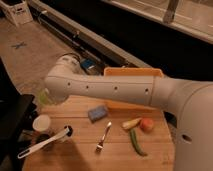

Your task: Stack cups into tray

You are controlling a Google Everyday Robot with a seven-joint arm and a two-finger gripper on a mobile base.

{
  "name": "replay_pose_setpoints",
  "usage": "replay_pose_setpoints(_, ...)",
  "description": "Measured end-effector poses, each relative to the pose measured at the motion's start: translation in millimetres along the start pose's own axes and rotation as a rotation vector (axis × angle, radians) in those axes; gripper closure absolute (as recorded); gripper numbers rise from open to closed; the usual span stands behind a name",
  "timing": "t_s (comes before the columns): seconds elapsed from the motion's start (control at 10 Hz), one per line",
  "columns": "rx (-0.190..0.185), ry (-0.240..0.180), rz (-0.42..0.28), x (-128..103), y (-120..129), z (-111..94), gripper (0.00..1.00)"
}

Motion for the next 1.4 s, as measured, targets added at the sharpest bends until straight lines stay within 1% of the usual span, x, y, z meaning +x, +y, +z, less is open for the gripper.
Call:
replay_pose_setpoints(0.1, 0.013, -0.023, -0.034, -12.6, -8.8, 4.1, 1.0)
replay_pose_setpoints(0.2, 0.015, -0.037, -0.038, -16.8, -8.6, 7.7, 1.0)
replay_pose_setpoints(0.3, 0.012, -0.054, -0.034, -20.5, -4.7, 12.5, 1.0)
replay_pose_setpoints(0.5, 0.007, -0.103, -0.021, -34.1, 3.4, 26.5, 1.0)
replay_pose_setpoints(0.6, 0.005, -0.133, -0.007, -41.1, 8.6, 33.7, 0.98)
replay_pose_setpoints(0.7, 0.004, -0.153, 0.001, -44.3, 12.0, 37.8, 0.91)
replay_pose_setpoints(0.8, -0.002, -0.206, 0.006, -55.9, 14.0, 47.4, 0.74)
replay_pose_setpoints(1.0, -0.015, -0.241, 0.012, -61.3, 15.6, 57.7, 0.52)
replay_pose_setpoints(1.1, -0.023, -0.252, 0.017, -61.0, 17.4, 63.2, 0.44)
replay_pose_setpoints(1.2, -0.03, -0.262, 0.023, -59.6, 19.7, 69.1, 0.4)
replay_pose_setpoints(1.4, -0.047, -0.273, 0.031, -56.9, 22.5, 78.5, 0.39)
